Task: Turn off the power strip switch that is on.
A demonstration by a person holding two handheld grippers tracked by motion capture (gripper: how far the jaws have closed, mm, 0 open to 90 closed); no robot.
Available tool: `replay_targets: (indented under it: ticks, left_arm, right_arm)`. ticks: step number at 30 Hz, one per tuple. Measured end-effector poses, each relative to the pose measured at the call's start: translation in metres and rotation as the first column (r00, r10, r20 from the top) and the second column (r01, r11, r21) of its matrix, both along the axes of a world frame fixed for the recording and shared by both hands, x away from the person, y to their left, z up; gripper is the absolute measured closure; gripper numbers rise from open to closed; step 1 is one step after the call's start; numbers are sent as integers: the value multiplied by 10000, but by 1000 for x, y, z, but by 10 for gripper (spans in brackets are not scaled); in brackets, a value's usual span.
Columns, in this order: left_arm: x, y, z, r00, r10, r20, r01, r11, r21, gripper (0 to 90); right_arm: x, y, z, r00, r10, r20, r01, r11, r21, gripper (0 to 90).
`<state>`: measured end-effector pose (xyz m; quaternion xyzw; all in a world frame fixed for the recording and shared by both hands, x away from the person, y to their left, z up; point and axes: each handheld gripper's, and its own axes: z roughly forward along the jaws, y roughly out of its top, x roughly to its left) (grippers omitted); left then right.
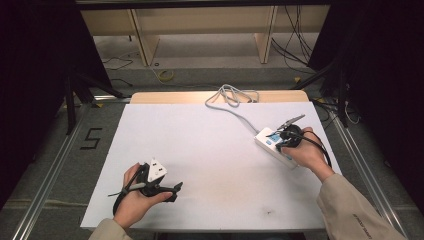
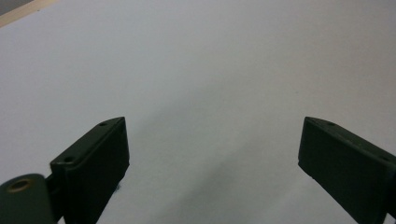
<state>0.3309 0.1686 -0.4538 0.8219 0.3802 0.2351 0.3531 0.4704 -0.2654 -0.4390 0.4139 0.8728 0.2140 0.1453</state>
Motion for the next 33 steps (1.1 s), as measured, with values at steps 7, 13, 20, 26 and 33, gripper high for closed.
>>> replay_targets:
  ticks: [7,13,20,26,33]
  left_arm:
    - [0,0,0,10000,10,-4,-10,10000,-18,83]
    - [0,0,0,10000,7,-4,-7,10000,-16,83]
    - [0,0,0,10000,10,-4,-10,10000,-18,83]
    - [0,0,0,10000,21,-4,-21,10000,-34,83]
    - [0,0,0,10000,18,-6,-18,10000,-30,83]
  right_arm:
    - [0,0,0,10000,-23,11,23,10000,7,900]
    - [0,0,0,10000,-42,31,42,10000,5,900]
    - [-1,0,0,10000,-67,40,67,10000,7,900]
    - [0,0,0,10000,-70,34,70,10000,30,900]
    - [0,0,0,10000,-63,44,63,10000,8,900]
